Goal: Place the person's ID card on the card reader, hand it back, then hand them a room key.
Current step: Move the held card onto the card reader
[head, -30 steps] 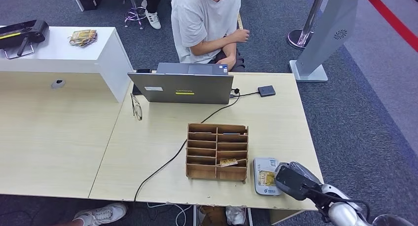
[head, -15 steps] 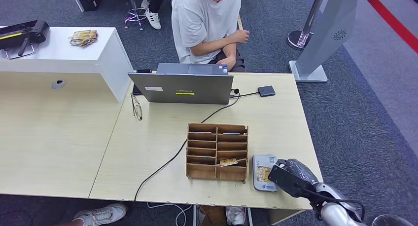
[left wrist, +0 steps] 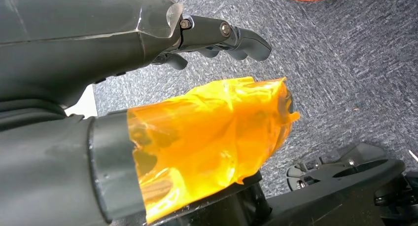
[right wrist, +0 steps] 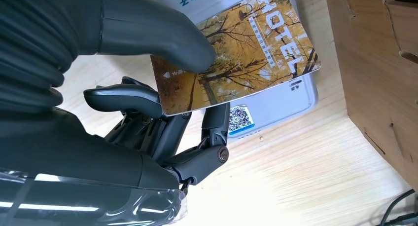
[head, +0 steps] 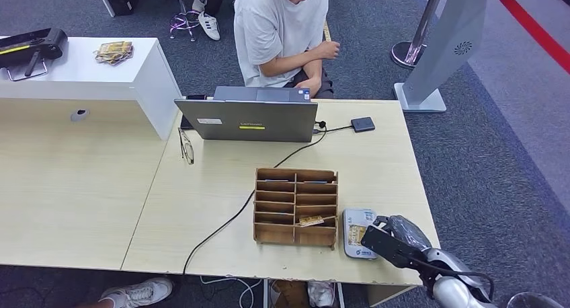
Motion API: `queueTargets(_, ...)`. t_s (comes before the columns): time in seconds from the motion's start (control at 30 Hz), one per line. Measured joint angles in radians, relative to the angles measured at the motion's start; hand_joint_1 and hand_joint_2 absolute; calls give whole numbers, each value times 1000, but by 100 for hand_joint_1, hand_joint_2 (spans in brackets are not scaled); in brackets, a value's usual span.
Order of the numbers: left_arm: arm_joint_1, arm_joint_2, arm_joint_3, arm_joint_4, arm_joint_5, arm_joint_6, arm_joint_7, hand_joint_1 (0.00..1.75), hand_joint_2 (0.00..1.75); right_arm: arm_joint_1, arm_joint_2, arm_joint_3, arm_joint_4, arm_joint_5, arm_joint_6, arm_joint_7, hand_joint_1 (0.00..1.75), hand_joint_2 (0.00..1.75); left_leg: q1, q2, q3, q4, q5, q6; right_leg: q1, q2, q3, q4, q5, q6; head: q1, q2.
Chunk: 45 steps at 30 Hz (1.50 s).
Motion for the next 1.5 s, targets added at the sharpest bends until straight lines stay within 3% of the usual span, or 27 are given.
queueTargets(0.77, -3, -2, -14, 0, -17, -17, 19, 0, 0, -66, 73, 62, 54, 280, -60, 123, 175, 175, 0, 2, 7, 0, 0, 0, 0, 3, 6, -1, 1, 0, 0, 0)
queueTargets(1.0, -3, -3, -15, 0, -17, -24, 20, 0, 0, -68, 114, 63, 65, 409, -130, 181, 175, 175, 0, 2, 8, 0, 0, 0, 0, 3, 7, -1, 1, 0, 0, 0)
queueTargets(1.27, -3, -4, -15, 0, -11, -24, 32, 0, 0, -25, 210, 18, 38, 677, -266, 235, 175, 175, 0, 1, 4, 0, 1, -1, 0, 2, 4, 0, 1, 0, 0, 0)
queueTargets(1.5, -3, -5, -15, 0, -6, -25, 32, 0, 0, 17, 319, -54, -69, 880, -442, 202, 175, 175, 0, 1, 0, 0, 1, -1, 0, 1, -1, 0, 0, 0, 0, 0)
